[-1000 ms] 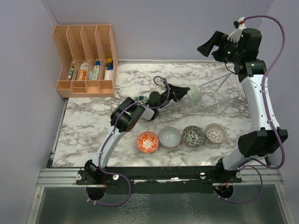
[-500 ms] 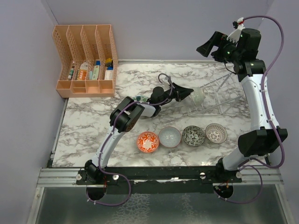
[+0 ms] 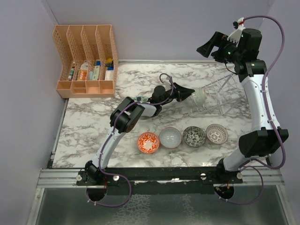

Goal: Load the bowls into the dish rack

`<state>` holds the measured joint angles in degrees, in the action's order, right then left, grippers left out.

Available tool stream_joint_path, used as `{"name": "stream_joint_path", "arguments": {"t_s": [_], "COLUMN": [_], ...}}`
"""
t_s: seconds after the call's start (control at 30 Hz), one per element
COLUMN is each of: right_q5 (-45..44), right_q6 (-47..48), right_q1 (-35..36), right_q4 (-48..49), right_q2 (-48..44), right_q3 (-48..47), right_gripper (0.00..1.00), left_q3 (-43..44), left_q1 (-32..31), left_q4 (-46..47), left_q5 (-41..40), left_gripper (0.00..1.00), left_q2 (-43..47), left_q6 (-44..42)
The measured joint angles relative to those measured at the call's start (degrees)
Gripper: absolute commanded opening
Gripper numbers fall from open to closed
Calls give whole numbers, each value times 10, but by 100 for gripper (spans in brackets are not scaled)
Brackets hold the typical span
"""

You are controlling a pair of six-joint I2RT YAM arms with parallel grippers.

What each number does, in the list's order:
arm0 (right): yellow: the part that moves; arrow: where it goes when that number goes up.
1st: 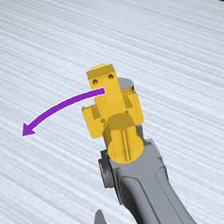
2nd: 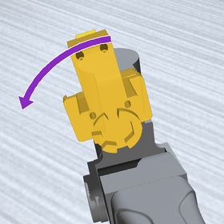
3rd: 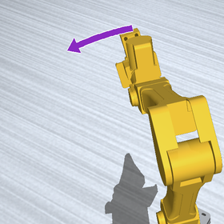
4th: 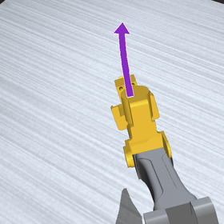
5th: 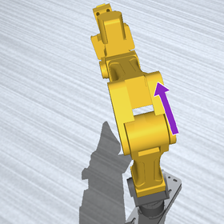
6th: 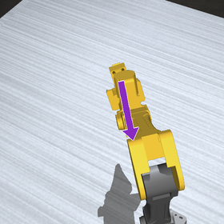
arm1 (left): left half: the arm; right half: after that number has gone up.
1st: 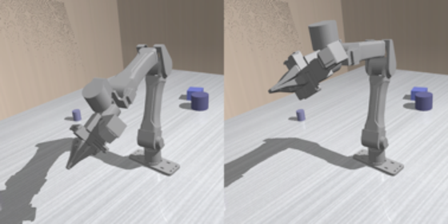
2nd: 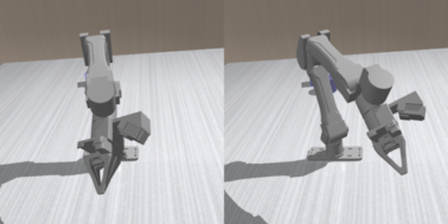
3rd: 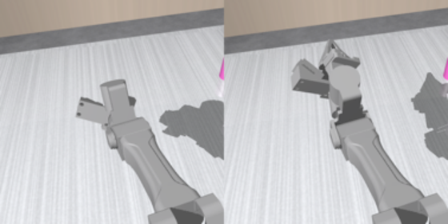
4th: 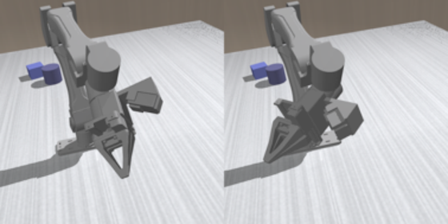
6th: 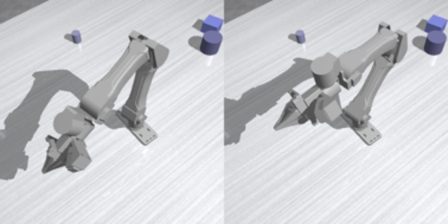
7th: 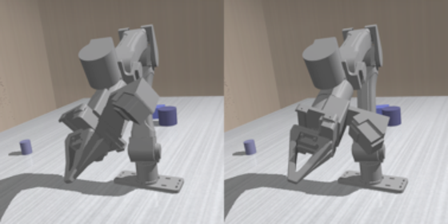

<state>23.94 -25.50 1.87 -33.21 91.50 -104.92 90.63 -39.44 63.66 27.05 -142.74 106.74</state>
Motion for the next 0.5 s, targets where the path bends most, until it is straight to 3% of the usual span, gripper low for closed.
{"name": "stream_joint_path", "arguments": {"t_s": [0.13,0.5], "right_q5": [2,11], "right_q6": [0,0], "right_q1": [0,0], "right_q4": [0,2], "right_q2": [0,0], "right_q3": [0,7], "right_gripper": [100,100], "left_q3": [-1,-13], "left_q1": [0,1], "left_q4": [-5,-33], "left_q5": [2,22], "left_gripper": [22,42], "left_q2": [0,0], "left_q6": [0,-10]}}
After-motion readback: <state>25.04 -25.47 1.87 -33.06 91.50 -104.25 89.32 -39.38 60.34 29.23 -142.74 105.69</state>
